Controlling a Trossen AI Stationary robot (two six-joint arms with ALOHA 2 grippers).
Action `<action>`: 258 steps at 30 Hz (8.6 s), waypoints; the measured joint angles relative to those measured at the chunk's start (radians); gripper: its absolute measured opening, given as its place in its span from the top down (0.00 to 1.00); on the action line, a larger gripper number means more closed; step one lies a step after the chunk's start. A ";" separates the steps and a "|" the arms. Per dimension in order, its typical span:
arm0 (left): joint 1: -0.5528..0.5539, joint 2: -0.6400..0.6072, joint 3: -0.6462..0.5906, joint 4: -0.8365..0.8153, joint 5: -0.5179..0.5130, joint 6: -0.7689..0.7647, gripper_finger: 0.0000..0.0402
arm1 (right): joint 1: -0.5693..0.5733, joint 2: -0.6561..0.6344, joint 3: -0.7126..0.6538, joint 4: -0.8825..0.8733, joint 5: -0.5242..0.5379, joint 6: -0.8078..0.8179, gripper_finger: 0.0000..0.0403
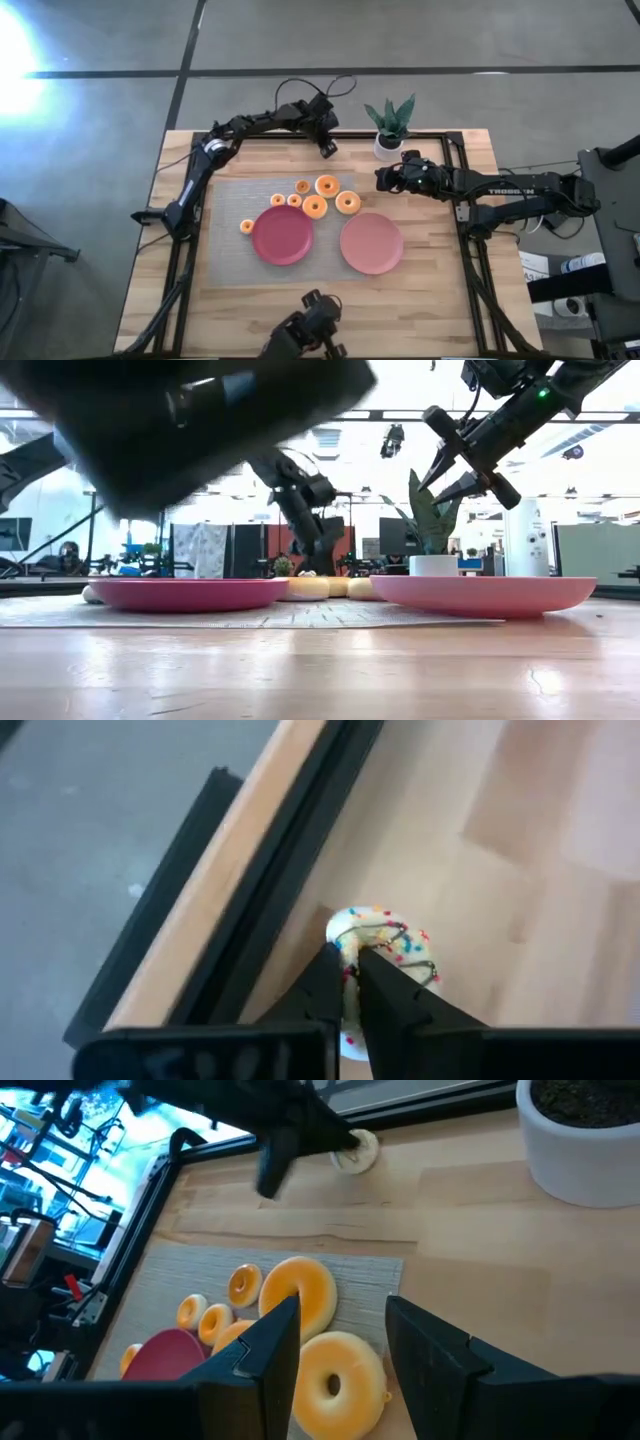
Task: Pick & Place donuts
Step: Put the small white donut on the dark pink plate, then put the small blue donut on the dark pink plate
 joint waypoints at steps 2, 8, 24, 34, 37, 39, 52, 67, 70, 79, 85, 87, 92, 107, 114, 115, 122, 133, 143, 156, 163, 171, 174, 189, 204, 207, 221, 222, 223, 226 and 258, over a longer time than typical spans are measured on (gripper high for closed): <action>0.002 -0.027 0.020 -0.039 0.026 0.012 1.00 | 0.000 0.000 0.000 -0.001 0.001 -0.011 0.65; 0.001 -0.091 0.039 -0.298 0.111 0.054 1.00 | 0.001 0.000 0.000 -0.003 0.003 -0.022 0.65; -0.180 -0.757 -0.809 -0.082 0.027 -0.126 1.00 | 0.001 0.000 0.000 -0.004 -0.016 -0.121 0.65; -0.443 -1.005 -1.221 0.078 -0.104 -0.369 1.00 | -0.002 0.001 0.000 -0.004 -0.083 -0.182 0.65; -0.476 -0.997 -1.277 0.086 -0.133 -0.460 1.00 | -0.004 0.001 0.000 -0.003 -0.086 -0.183 0.65; -0.481 -0.991 -1.295 0.092 -0.146 -0.529 0.99 | -0.004 0.001 0.000 -0.003 -0.086 -0.187 0.65; -0.481 -0.999 -1.230 0.008 -0.216 -0.614 0.69 | -0.006 0.002 0.000 -0.003 -0.109 -0.209 0.65; -0.550 -1.195 -1.235 -0.327 -0.200 -0.488 0.66 | -0.006 0.002 0.000 -0.012 -0.109 -0.244 0.65; -0.576 -1.240 -1.225 -0.321 -0.218 -0.487 0.66 | -0.008 0.002 0.000 -0.019 -0.109 -0.247 0.65; -0.576 -1.192 -1.233 -0.323 -0.245 -0.965 0.66 | -0.030 0.003 0.000 -0.027 -0.108 -0.250 0.65; -0.551 -1.139 -1.291 -0.343 -0.220 -1.094 0.66 | -0.061 0.017 0.000 -0.025 -0.108 -0.259 0.65; -0.551 -1.125 -1.307 -0.356 -0.208 -1.102 0.66 | -0.065 0.020 0.000 -0.025 -0.112 -0.253 0.65; -0.551 -1.124 -1.328 -0.321 -0.206 -1.131 0.66 | -0.067 0.021 0.000 -0.022 -0.135 -0.251 0.65; -0.551 -1.176 -1.387 -0.193 -0.236 -1.180 0.66 | -0.067 0.021 0.000 -0.020 -0.153 -0.249 0.65; -0.550 -1.176 -1.417 -0.070 -0.209 -1.236 0.66 | -0.067 0.021 0.000 -0.020 -0.153 -0.250 0.65; -0.550 -1.176 -1.415 -0.073 -0.207 -1.237 0.66 | -0.067 0.021 0.000 -0.020 -0.153 -0.250 0.65; -0.551 -1.188 -1.393 -0.065 -0.207 -1.226 0.66 | -0.067 0.021 0.000 -0.021 -0.154 -0.250 0.65; -0.551 -1.184 -1.436 0.035 -0.191 -1.217 0.66 | -0.067 0.021 0.000 -0.028 -0.154 -0.250 0.65; -0.551 -1.182 -1.473 0.065 -0.186 -1.236 0.87 | -0.067 0.021 0.000 -0.028 -0.154 -0.250 0.65; -0.533 -1.229 -1.355 -0.019 -0.371 -1.167 1.00 | -0.067 0.021 0.000 -0.026 -0.163 -0.255 0.65; -0.518 -1.296 -1.256 0.214 -0.314 -0.998 1.00 | -0.067 0.027 0.000 0.143 -0.336 -0.353 0.65; -0.479 -1.247 -1.300 0.843 0.138 -1.116 1.00 | -0.066 0.098 0.000 0.435 -0.581 -0.433 0.65; -0.479 -1.219 -1.301 0.951 0.097 -1.125 1.00 | -0.063 0.141 0.000 0.532 -0.688 -0.394 0.65; -0.716 -1.139 -1.031 0.284 -1.050 -0.500 1.00 | -0.012 0.327 0.000 0.748 -0.565 0.324 0.65; -0.765 -1.077 -0.936 0.282 -0.959 -0.453 1.00 | 0.079 0.486 0.446 0.326 -0.305 -0.343 0.64; -0.765 -1.077 -0.938 0.285 -0.957 -0.442 1.00 | 0.080 0.497 0.498 0.274 -0.305 -0.387 0.61; -0.750 -1.071 -0.939 0.367 -0.910 -0.394 1.00 | 0.083 0.551 0.575 0.277 -0.347 -0.380 0.41; -0.750 -1.071 -0.939 0.371 -0.905 -0.394 1.00 | 0.082 0.555 0.576 0.276 -0.351 -0.380 0.41; -0.749 -1.071 -0.939 0.377 -0.904 -0.395 1.00 | 0.082 0.564 0.582 0.282 -0.357 -0.381 0.41; -0.745 -1.071 -0.939 0.374 -0.902 -0.395 1.00 | 0.082 0.568 0.589 0.278 -0.362 -0.385 0.43; -0.742 -1.077 -0.935 0.222 -0.871 -0.513 0.70 | 0.078 0.564 0.585 0.226 -0.333 -0.438 0.97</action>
